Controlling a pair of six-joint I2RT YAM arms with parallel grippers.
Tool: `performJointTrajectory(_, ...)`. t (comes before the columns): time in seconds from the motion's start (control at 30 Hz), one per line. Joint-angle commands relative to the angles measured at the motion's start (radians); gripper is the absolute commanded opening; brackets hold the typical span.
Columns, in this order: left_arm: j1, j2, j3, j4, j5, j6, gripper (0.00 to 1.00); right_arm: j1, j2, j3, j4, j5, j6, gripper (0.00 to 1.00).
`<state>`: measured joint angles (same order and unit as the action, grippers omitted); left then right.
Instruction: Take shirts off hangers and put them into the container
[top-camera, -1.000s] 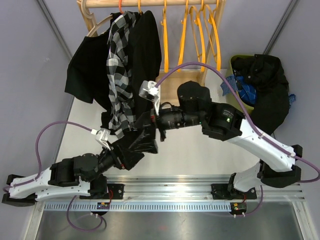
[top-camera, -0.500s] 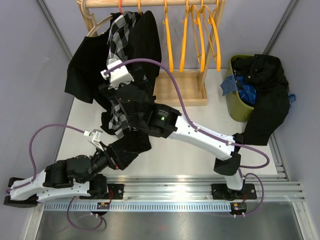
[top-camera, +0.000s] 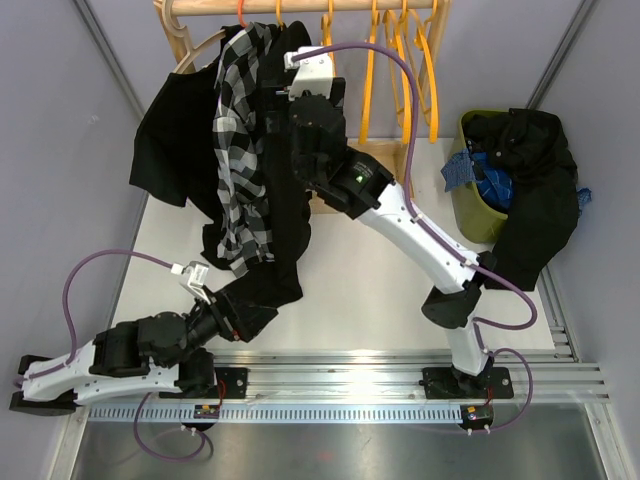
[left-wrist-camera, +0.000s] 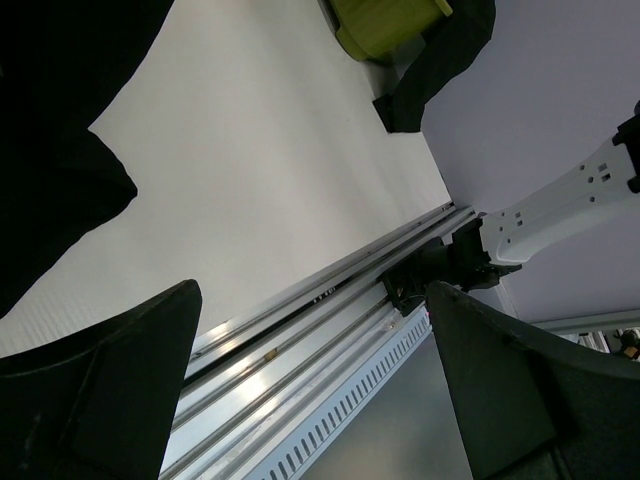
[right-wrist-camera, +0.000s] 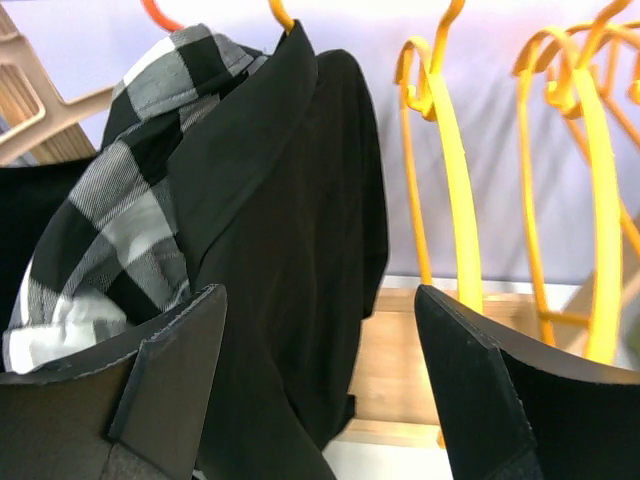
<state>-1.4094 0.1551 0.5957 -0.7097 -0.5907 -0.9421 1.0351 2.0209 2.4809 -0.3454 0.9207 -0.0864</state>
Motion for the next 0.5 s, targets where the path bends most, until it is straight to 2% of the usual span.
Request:
performJointTrajectory(0.0,-0.003,-0.028,0.006,0.03,-0.007,-0.004,0.99,-0.023,0.035,0.087,-0.133,-0.195,0.163,0.83)
performJointTrajectory(0.3,-0.003,-0.023,-0.022,0.053,-0.004,-0.009,0.99,-0.02,0.004,0.033,-0.119,-0.368,0.177,0.87)
performJointTrajectory(0.47,-0.003,-0.022,-0.022,0.056,-0.001,-0.007,0.99,-0.021,0.056,0.093,-0.15,-0.237,0.166,0.85)
